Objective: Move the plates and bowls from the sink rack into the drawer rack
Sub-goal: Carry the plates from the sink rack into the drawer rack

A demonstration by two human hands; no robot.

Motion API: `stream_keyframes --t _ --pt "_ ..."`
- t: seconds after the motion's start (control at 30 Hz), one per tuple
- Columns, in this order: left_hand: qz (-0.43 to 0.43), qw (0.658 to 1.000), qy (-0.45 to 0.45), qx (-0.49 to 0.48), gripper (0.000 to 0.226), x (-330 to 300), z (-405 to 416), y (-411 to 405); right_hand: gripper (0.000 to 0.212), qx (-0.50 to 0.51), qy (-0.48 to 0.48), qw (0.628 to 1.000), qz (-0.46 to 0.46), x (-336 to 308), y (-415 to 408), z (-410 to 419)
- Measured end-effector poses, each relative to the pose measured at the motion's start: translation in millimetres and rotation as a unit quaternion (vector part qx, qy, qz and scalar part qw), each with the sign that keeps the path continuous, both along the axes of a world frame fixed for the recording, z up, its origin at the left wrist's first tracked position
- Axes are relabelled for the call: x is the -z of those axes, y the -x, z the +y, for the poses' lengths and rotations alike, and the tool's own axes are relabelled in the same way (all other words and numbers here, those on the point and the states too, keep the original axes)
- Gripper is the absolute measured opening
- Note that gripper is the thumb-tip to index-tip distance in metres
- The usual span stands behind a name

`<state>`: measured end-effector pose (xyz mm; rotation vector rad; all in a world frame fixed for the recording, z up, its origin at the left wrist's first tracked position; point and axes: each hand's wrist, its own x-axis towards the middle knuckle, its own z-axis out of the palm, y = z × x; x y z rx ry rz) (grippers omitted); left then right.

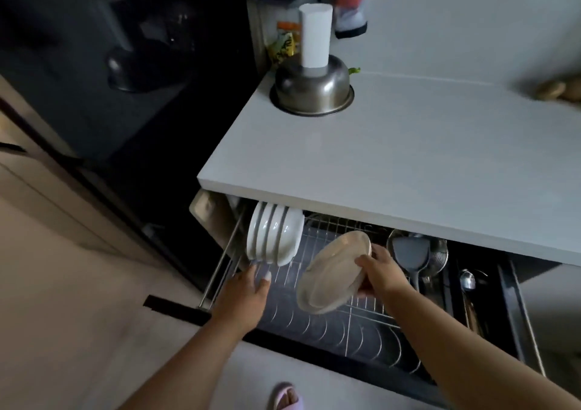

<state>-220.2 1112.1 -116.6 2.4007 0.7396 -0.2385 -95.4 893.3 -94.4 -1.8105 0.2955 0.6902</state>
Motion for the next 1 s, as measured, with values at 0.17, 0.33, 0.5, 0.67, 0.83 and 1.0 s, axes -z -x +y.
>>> stream_keyframes --t 0.17,0.33,0.5,0.67,0.83,1.0 --pt "0.053 0.988 -0.109 0.091 0.067 22 29 9 0.058 -0.058 0.087 0.994 -0.013 30 -23 56" --pt "0.077 0.968 -0.165 0.17 0.074 32 32 7 0.057 -0.099 0.169 0.98 -0.038 49 -41 89" --pt "0.071 0.97 -0.131 0.19 0.076 31 37 5 0.053 -0.101 0.225 0.968 -0.049 61 -61 104" --pt "0.06 0.973 -0.116 0.188 0.077 30 38 6 0.05 -0.128 0.274 0.95 -0.073 70 -80 121" --pt "0.053 0.974 -0.116 0.185 0.08 36 39 7 0.037 -0.199 0.314 0.919 -0.128 75 -90 139" --pt "0.034 0.976 -0.114 0.18 0.09 36 39 7 0.039 -0.232 0.314 0.911 -0.131 82 -97 154"
